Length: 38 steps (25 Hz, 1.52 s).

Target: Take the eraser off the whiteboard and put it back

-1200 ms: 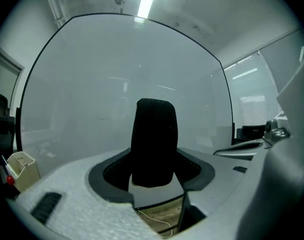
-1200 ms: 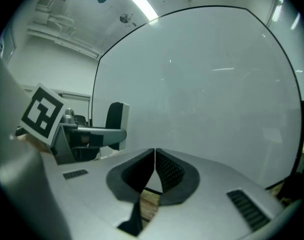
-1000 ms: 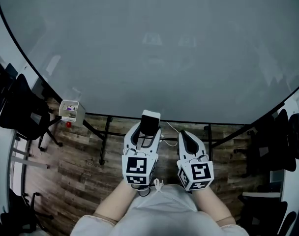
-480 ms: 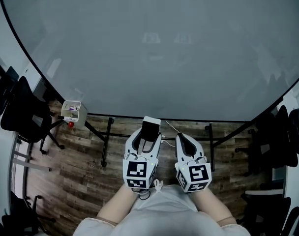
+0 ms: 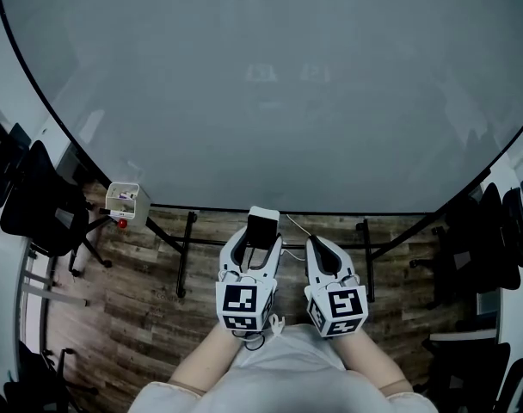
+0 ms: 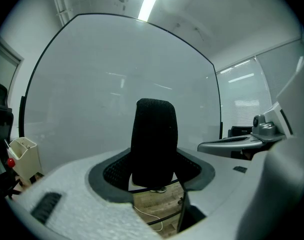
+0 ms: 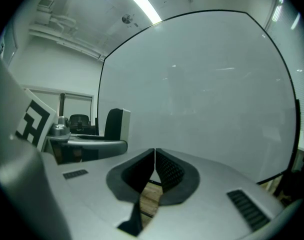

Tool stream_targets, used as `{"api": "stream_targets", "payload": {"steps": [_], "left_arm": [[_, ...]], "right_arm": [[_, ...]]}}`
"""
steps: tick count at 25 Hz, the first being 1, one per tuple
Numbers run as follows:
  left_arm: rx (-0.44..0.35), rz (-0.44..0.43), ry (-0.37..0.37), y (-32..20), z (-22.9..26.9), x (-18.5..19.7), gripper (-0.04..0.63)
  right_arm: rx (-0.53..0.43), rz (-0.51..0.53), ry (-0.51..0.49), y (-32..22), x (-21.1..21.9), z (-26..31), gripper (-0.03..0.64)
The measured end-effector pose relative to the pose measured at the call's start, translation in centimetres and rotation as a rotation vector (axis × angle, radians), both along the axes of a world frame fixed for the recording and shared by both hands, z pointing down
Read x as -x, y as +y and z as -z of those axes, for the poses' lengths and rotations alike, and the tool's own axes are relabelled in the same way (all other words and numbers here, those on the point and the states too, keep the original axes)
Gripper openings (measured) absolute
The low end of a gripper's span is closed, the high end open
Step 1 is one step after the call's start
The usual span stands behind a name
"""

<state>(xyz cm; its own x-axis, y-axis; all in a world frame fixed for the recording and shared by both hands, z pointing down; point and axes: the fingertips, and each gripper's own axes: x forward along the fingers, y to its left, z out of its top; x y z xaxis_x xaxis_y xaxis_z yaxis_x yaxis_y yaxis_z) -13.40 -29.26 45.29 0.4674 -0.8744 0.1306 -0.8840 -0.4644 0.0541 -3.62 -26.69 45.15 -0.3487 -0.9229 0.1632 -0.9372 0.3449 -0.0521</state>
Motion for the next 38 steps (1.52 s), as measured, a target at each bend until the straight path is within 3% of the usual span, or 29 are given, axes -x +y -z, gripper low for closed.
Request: {"api": "stream_targets", "payload": {"steps": [6, 14, 23, 31, 38], "left_arm": [[-0.002, 0.015, 0.008, -1.3, 0.2, 0.0, 0.252], [-0.01, 0.047, -0.045, -5.4, 0.8, -0.3, 0.252], [-0.077, 0.064, -0.044, -9.8, 3.9, -1.3, 0.252], [-0.077, 0.054, -0.047, -12.6, 4.6, -2.7, 0.252], [-0.112, 0.098, -0.093, -13.5, 4.7, -2.6, 0.252]], "right_arm": [[-0.007, -0.015, 0.016, -0.6, -0.9, -0.1, 0.029], [-0.013, -0.034, 0.027, -1.6, -2.1, -0.1, 0.028], [-0.005, -0.043, 0.008, -3.6, -3.0, -0.2, 0.028], [0.01, -0.034, -0.016, -5.5, -2.9, -0.2, 0.028], [0.024, -0.036, -0.042, -6.2, -3.1, -0.2, 0.028]]}}
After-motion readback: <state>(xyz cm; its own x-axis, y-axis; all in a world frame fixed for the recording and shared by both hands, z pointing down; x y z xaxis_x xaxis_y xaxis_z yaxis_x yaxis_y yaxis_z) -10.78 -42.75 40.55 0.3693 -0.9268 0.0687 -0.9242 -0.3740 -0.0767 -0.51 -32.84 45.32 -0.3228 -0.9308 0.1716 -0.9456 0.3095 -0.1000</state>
